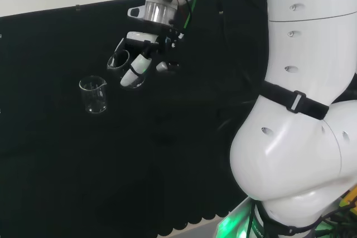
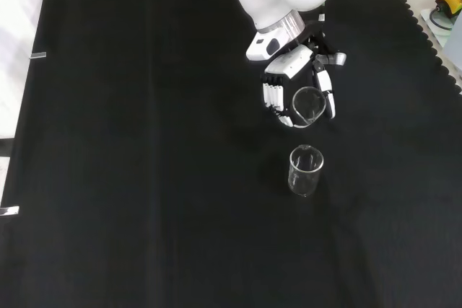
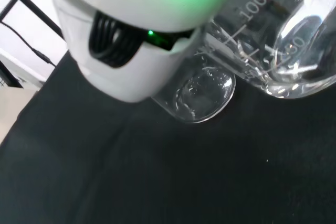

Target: Pour the water from the handheld beaker into the one on the table.

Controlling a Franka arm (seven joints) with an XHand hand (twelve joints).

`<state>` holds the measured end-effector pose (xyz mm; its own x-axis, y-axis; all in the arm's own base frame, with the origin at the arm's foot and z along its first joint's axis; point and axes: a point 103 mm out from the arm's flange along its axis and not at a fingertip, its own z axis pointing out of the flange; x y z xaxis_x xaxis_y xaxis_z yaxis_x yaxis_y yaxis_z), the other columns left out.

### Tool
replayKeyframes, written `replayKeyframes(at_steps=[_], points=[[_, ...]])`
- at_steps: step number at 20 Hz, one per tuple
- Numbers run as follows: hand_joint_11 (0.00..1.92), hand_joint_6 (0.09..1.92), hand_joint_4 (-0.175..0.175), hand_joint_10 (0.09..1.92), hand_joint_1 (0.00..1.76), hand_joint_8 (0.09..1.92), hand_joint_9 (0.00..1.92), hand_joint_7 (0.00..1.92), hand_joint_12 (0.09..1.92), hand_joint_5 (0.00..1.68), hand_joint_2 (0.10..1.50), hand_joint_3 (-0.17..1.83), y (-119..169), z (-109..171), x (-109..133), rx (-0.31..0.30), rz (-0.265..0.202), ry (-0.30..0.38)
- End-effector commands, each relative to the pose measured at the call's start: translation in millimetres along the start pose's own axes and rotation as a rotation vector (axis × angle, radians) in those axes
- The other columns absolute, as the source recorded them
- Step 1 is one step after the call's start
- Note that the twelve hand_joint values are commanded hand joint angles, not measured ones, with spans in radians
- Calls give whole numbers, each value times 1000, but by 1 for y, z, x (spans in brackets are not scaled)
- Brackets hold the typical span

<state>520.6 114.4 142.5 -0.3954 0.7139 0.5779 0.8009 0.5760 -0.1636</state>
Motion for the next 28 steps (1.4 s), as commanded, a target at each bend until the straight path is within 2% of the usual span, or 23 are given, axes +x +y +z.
replayKeyframes(at_steps=[1,5,15,28], points=[[1000,425,-175,345,1420,390,1336,1404,888,1305,955,-5,4,2,7,18,-4,-32],[999,423,-175,344,1420,388,1337,1405,888,1306,955,-5,7,4,13,31,-2,-62],[1000,419,-175,340,1420,383,1340,1406,889,1309,954,-5,17,-1,17,55,52,-138],[1000,413,-175,334,1420,376,1346,1408,890,1312,953,-5,28,-7,24,89,87,-224]])
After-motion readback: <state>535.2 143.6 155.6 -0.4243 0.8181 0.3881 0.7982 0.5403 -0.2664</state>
